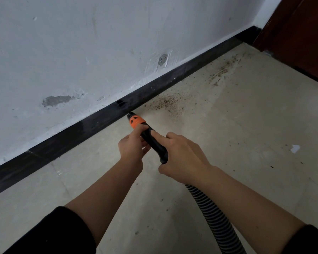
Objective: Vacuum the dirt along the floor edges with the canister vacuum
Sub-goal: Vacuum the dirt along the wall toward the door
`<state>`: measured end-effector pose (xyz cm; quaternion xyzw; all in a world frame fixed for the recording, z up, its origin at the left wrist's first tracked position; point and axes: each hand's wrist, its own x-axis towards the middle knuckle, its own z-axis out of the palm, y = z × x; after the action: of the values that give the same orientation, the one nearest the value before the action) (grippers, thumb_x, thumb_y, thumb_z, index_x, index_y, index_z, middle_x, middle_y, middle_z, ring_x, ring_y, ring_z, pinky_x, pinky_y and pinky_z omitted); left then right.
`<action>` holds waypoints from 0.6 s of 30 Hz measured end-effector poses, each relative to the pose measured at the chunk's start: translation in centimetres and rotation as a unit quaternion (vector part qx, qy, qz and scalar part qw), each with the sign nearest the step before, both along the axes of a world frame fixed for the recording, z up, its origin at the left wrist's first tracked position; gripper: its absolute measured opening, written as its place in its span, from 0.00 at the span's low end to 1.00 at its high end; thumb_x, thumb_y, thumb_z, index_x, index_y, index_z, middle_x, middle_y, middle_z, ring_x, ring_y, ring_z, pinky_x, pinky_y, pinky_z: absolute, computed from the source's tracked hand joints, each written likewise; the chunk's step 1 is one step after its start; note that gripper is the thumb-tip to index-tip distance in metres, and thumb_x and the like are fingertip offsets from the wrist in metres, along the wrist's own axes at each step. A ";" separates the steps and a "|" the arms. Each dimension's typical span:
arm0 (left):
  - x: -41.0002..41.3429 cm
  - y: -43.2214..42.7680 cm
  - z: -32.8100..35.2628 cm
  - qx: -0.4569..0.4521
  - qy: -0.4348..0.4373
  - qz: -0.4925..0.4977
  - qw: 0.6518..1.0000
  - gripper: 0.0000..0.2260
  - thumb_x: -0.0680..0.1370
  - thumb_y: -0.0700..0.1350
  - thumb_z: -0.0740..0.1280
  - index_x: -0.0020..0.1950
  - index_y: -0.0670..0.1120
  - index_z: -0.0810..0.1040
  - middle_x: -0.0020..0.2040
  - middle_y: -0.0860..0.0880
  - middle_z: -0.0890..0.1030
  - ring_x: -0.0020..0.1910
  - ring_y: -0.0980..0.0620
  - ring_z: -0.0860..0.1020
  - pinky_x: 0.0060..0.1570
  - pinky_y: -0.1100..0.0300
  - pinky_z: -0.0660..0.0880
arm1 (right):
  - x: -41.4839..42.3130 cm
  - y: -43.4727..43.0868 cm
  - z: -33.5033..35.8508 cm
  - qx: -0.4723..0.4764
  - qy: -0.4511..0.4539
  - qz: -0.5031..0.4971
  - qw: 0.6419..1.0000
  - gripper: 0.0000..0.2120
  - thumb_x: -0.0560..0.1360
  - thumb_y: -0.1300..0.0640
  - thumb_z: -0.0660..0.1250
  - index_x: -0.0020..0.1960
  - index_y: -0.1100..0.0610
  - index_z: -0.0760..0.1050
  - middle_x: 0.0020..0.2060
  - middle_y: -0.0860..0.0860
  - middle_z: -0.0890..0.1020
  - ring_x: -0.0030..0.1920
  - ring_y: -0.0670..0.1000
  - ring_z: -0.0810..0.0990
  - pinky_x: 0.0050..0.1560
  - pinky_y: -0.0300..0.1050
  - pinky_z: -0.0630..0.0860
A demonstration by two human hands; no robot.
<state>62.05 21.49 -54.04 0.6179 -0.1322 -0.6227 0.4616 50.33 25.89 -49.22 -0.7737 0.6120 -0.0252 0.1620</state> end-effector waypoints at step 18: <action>-3.6 -2.3 -0.4 -0.013 0.006 -0.080 0.997 0.06 0.73 0.44 0.73 0.43 0.43 0.78 0.46 0.41 0.84 0.43 0.48 0.83 0.38 0.61 0.78 | -2.9 -0.8 -0.6 -0.008 0.053 -0.074 0.996 0.41 0.72 0.50 0.67 0.77 0.43 0.48 0.45 0.47 0.66 0.44 0.50 0.68 0.50 0.47 0.70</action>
<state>58.41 19.16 -54.39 0.5957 -0.1869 -0.6594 0.4188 47.45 25.06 -49.77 -0.7279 0.6749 -0.0011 0.1209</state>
